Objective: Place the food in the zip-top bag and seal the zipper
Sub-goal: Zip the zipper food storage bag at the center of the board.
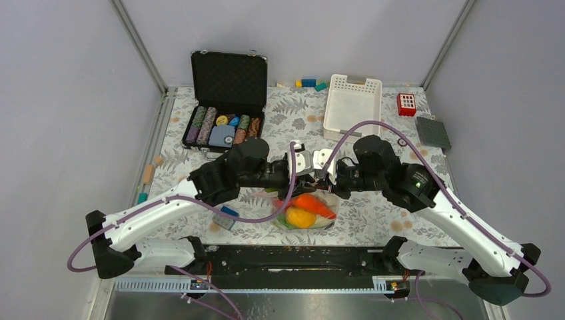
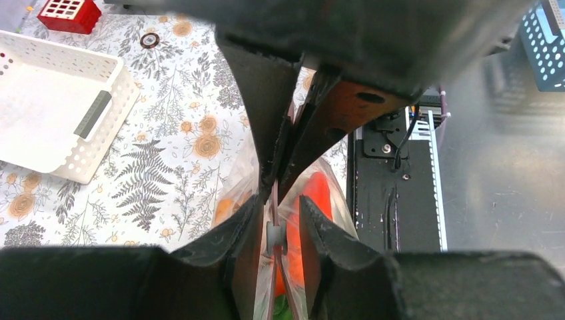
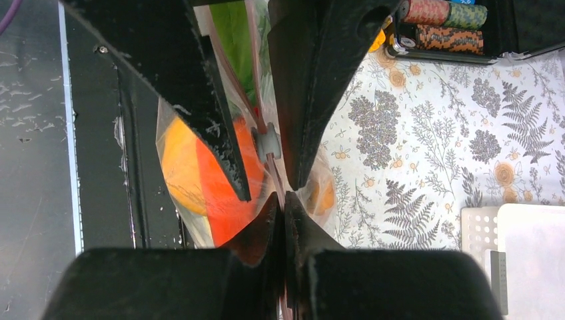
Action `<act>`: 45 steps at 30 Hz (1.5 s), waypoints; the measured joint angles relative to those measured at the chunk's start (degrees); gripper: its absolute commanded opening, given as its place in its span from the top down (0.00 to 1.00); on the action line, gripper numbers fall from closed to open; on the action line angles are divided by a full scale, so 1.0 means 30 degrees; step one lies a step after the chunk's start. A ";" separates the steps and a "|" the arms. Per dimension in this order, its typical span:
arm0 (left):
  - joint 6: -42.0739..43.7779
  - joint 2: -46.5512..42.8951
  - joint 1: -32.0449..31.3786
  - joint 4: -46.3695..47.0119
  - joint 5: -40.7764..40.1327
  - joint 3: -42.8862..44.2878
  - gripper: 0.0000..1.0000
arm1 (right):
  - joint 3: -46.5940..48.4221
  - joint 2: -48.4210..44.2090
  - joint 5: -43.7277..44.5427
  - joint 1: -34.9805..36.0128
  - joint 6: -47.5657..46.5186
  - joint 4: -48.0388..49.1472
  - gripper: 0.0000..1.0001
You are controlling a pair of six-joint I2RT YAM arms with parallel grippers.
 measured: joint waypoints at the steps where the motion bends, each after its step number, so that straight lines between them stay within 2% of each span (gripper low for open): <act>1: 0.0000 -0.0073 0.0000 -0.0022 -0.0182 -0.0102 0.79 | -0.0058 -0.0036 0.0015 0.0000 0.0029 0.0000 1.00; 3: -0.0044 -0.0306 0.0000 -0.0058 -0.0517 -0.0357 0.93 | -0.0168 -0.0102 -0.0015 0.0000 0.0036 0.0022 1.00; 6: -0.0175 -0.0612 0.0000 0.0029 -0.0699 -0.0641 1.00 | -0.0189 -0.0146 -0.0080 0.0000 0.0044 0.0175 1.00; 14: -0.0401 -0.1129 -0.0036 0.0634 -0.0918 -0.1275 1.00 | -0.0255 -0.0146 -0.0175 0.0029 -0.0080 0.0335 1.00; 19: -0.1596 -0.2382 -0.0138 0.1180 -0.2426 -0.2455 1.00 | -0.0379 -0.0160 0.0444 -0.0022 -0.0539 0.0401 1.00; 24: -0.3687 -0.4685 -0.0131 0.0678 -0.4911 -0.3927 1.00 | -0.0969 -0.0619 0.0787 -0.1923 -0.1260 0.0401 1.00; 32: -0.6958 -0.7213 -0.0189 -0.1406 -0.8211 -0.4211 1.00 | -0.1260 -0.0780 -0.0933 -0.5260 -0.1785 0.0860 1.00; 42: -0.9216 -0.7708 -0.0379 -0.2346 -0.9974 -0.4277 1.00 | -0.1399 -0.0780 -0.2812 -0.5668 -0.1902 0.1035 1.00; 43: -0.9245 -0.7708 -0.0379 -0.2346 -1.0018 -0.4277 0.94 | -0.1428 -0.0780 -0.2885 -0.5690 -0.1902 0.1107 1.00; 44: -0.9275 -0.7708 -0.0379 -0.2331 -1.0061 -0.4277 0.76 | -0.1457 -0.0780 -0.2987 -0.5748 -0.1894 0.1209 1.00; 45: -0.9289 -0.7701 -0.0379 -0.2317 -1.0120 -0.4277 0.48 | -0.1494 -0.0787 -0.3118 -0.5814 -0.1865 0.1319 1.00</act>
